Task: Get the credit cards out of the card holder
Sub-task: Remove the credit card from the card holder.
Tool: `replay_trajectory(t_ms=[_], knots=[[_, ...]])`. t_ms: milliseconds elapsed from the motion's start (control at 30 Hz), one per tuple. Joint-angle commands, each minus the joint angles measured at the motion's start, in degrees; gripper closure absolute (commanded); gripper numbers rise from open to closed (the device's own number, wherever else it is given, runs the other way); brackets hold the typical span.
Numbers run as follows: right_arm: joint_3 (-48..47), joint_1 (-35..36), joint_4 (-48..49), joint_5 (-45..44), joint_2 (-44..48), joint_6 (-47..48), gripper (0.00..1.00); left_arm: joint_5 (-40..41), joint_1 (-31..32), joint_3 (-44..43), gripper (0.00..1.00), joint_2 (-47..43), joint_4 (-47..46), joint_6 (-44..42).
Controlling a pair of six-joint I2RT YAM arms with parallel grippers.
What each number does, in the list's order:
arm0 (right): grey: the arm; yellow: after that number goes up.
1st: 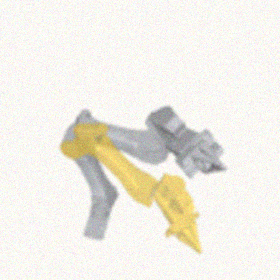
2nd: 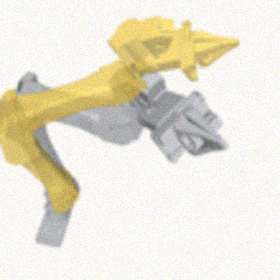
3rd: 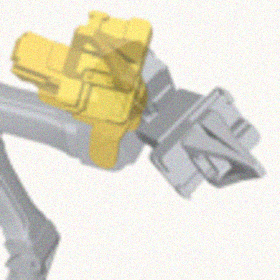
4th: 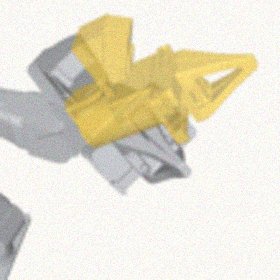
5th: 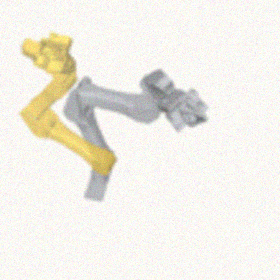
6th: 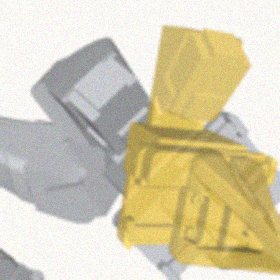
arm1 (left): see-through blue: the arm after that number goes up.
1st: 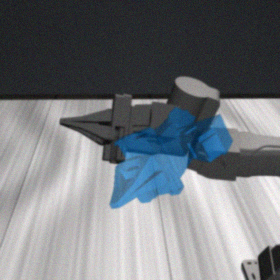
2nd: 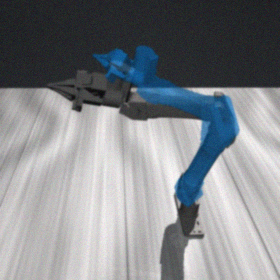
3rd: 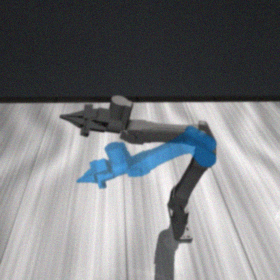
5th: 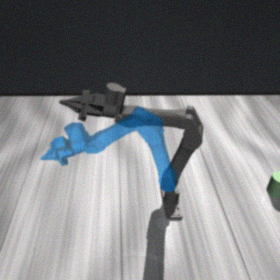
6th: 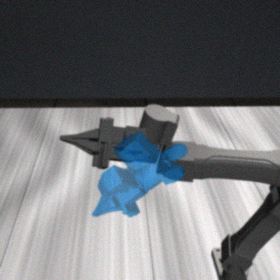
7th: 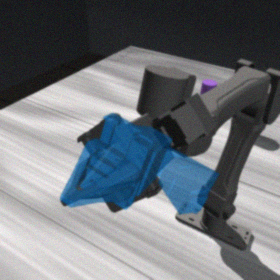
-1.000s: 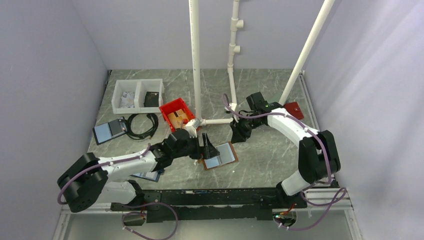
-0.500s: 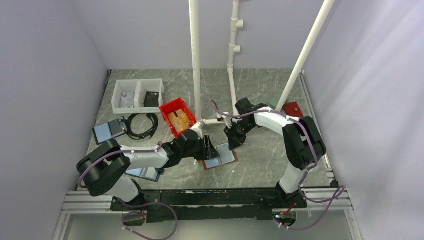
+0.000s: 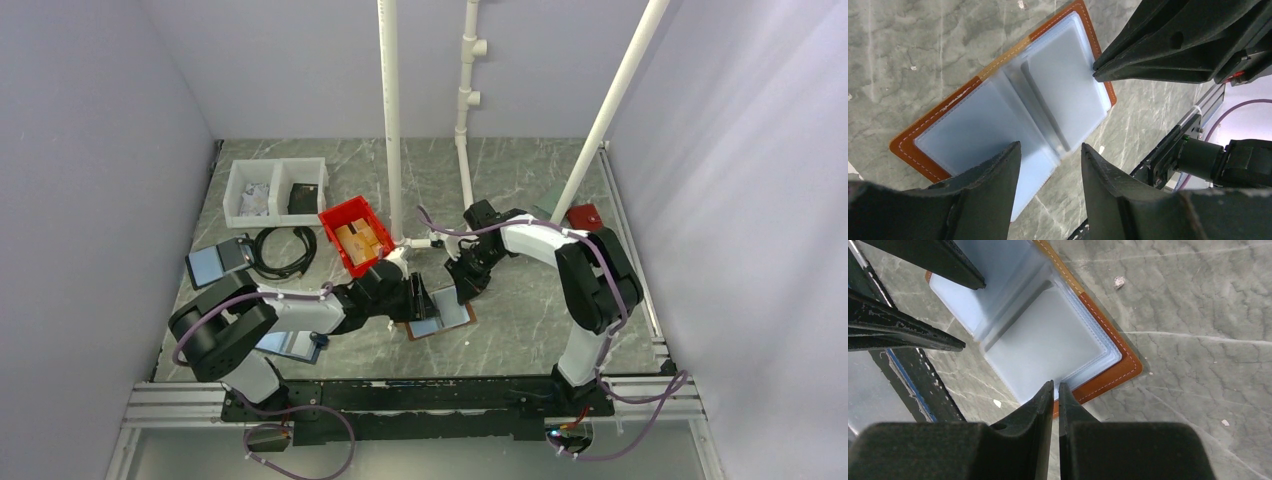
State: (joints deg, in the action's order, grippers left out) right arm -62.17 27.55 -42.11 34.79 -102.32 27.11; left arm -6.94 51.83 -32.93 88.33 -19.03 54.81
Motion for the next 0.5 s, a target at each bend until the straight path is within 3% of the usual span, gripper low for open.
replay_trajectory(t_ms=[0, 467], knots=[[-1.9, 0.7, 0.6, -0.7, -0.9, -1.6, 0.89, 0.0, 0.3, -1.1, 0.46, 1.4, -2.2, -0.1], [-3.8, 3.1, 0.8, 5.8, -4.8, -4.9, 0.87, -2.6, 0.4, -2.4, 0.41, 5.1, -1.8, -0.7]])
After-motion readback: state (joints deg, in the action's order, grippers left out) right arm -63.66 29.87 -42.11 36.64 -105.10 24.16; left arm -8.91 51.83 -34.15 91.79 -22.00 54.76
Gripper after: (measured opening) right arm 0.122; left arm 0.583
